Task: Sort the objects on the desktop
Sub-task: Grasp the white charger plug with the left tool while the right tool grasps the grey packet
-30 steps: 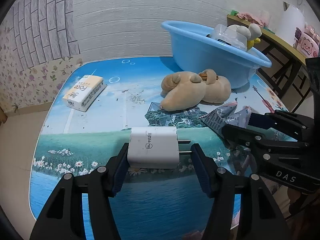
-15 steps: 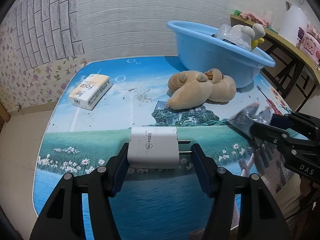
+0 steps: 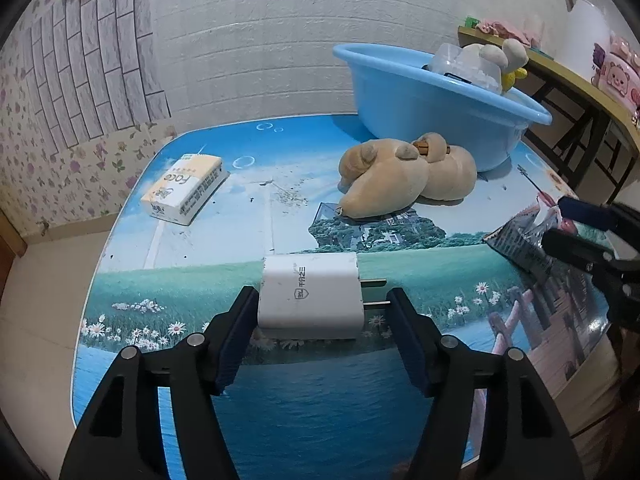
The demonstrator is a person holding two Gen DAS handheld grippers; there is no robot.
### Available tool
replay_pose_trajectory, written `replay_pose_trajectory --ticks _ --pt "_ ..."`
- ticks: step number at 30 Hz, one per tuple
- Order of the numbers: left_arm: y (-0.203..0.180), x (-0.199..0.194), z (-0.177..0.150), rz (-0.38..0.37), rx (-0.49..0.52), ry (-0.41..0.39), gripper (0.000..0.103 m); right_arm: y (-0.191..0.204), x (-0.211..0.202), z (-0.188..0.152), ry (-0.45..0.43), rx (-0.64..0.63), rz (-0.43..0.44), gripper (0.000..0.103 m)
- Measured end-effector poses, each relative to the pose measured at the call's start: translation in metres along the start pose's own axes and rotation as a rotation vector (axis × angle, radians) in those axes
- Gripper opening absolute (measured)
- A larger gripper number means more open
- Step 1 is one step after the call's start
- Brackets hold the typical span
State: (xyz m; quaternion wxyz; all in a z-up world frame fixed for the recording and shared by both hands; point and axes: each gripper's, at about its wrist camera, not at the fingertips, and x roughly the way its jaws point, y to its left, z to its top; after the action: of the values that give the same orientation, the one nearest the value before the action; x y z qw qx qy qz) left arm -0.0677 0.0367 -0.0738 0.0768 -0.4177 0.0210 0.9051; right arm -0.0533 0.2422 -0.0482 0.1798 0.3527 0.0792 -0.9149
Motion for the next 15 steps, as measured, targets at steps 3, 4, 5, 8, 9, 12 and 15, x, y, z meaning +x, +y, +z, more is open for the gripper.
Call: replay_pose_trajectory --ticks 3,4,5,8,9,12,15 --pt "0.0 0.001 -0.001 0.007 0.007 -0.009 0.073 0.0 -0.003 0.002 -0.018 -0.009 -0.013 0.062" --pt "0.0 0.001 -0.001 0.011 0.008 -0.011 0.076 0.0 -0.002 0.002 -0.017 -0.012 -0.01 0.065" --pt "0.001 0.002 -0.001 0.012 0.006 -0.015 0.078 0.001 -0.002 0.002 -0.014 -0.015 -0.009 0.068" --pt "0.002 0.003 -0.001 0.015 0.003 -0.022 0.08 0.006 0.003 0.001 -0.006 -0.035 -0.01 0.068" --pt "0.002 0.004 -0.001 0.015 0.003 -0.025 0.08 0.008 0.006 0.001 -0.005 -0.046 -0.011 0.068" --pt "0.002 0.004 -0.001 0.016 0.005 -0.031 0.08 0.012 0.014 0.001 0.006 -0.084 -0.026 0.068" --pt "0.003 0.004 -0.002 0.012 0.007 -0.036 0.08 0.014 0.021 0.002 0.013 -0.105 -0.031 0.068"
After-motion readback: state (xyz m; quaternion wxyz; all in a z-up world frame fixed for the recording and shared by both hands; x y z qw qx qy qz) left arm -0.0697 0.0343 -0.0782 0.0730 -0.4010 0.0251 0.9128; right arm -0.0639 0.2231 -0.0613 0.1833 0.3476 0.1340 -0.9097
